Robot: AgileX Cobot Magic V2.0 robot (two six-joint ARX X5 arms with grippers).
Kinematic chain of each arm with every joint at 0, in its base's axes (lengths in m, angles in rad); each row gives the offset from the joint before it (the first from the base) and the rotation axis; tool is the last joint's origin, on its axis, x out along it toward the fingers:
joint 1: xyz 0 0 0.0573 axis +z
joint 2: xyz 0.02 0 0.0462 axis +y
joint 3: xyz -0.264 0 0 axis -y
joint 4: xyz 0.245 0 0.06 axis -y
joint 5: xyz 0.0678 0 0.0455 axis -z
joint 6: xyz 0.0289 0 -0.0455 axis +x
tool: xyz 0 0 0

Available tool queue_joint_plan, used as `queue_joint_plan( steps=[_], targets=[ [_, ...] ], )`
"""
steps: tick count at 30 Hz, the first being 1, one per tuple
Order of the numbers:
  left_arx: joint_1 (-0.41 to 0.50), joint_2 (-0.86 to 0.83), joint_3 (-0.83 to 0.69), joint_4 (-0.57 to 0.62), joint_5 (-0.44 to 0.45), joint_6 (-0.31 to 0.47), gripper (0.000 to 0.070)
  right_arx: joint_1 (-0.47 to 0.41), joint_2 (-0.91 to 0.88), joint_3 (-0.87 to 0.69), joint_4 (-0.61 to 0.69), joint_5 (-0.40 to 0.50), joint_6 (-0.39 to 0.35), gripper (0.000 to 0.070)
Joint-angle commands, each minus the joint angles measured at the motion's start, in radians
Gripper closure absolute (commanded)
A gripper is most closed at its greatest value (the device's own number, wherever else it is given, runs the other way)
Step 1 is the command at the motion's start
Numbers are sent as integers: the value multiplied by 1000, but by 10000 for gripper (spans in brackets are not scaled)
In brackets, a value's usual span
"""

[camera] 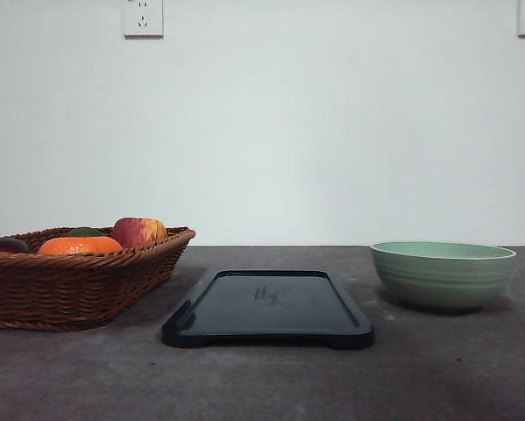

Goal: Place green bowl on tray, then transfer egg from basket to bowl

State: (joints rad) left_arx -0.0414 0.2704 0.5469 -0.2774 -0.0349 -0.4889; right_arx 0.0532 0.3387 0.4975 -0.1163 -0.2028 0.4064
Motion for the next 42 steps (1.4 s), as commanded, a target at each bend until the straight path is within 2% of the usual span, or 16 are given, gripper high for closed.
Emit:
queue_joint_plan(
  steps=[1,7,10,15,18,21,25,26,27,30,32,37,42],
  targets=[
    [1,50,51,-19,25,53,699,3,53,53,-22,-10,-69,694],
    [1,232,205,-134,104,139,699,3,207,193,-125,-29,-198,694],
    [1,321,281,-202,142,182,699,3,282,244,-180,-75,-254,694],
    [0,454,391,-303,211,294,699,4,391,292,-251,-204,-314,694],
    [0,516,437,-347,256,374,700,8,443,312,-312,-228,-358,694],
    [-9,556,462,-365,267,433,700,21,470,314,-345,-227,-402,694],
    [-21,564,462,-338,268,456,691,28,477,314,-356,-226,-448,692],
    [-22,564,462,-331,268,455,662,28,477,314,-355,-225,-452,675],
    [-22,564,462,-328,268,455,627,28,477,314,-356,-220,-452,624],
    [-23,564,462,-330,268,455,473,28,476,314,-360,-212,-451,374],
    [-23,564,462,-330,268,455,389,28,476,314,-360,-212,-451,288],
    [-24,564,462,-328,268,455,343,28,476,314,-360,-211,-441,287],
    [-24,565,462,-328,268,454,342,28,477,315,-360,-190,-390,288]
  ],
)
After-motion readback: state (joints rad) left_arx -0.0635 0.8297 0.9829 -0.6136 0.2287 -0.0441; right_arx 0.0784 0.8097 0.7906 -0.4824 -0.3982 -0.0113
